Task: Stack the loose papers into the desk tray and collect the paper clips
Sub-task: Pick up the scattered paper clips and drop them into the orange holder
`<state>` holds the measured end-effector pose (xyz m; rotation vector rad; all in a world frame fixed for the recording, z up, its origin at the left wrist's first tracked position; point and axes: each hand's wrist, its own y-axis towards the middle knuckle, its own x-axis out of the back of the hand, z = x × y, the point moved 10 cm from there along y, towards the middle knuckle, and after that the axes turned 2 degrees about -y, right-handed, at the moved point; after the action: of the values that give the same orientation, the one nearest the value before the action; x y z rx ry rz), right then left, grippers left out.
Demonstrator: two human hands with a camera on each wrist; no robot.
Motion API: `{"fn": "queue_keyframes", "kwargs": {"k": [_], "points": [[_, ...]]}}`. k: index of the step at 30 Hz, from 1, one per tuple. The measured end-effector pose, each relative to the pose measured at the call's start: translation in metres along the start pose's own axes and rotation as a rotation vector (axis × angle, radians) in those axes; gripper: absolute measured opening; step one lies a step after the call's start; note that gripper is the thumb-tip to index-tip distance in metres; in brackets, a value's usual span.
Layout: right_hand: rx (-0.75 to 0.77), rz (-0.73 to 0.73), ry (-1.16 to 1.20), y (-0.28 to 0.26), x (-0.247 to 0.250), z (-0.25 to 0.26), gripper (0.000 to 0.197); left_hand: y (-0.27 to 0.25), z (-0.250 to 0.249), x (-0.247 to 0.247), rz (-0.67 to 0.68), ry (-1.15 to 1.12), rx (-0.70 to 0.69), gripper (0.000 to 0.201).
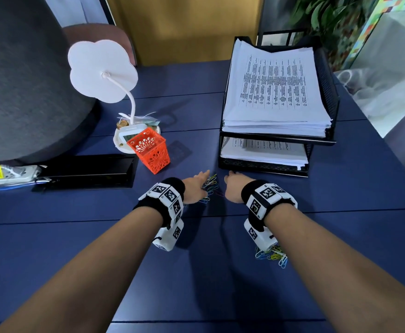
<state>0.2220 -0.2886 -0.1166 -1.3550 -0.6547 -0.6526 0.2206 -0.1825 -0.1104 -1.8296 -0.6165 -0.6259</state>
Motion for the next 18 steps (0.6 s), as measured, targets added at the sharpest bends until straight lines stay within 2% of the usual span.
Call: {"fn": "queue_keyframes", "kwargs": {"k": [5,10,14,18], "points": [[0.030,-0.051,0.048,-0.004,0.006,0.001,0.053,-0.006,-0.016,-0.016,0.044,0.053,-0.068,0.065],[0.138,-0.120,0.029,-0.007,0.010,0.017,0.057,-0.015,-0.006,-0.009,0.031,-0.090,-0.117,0.052],[0.208,-0.127,-0.023,-0.003,0.001,0.040,0.055,-0.021,0.018,0.014,-0.156,-0.022,-0.033,0.047],[0.204,-0.106,-0.058,0.003,-0.011,0.049,0.046,-0.028,0.033,-0.003,-0.061,0.060,0.077,0.058]]}}
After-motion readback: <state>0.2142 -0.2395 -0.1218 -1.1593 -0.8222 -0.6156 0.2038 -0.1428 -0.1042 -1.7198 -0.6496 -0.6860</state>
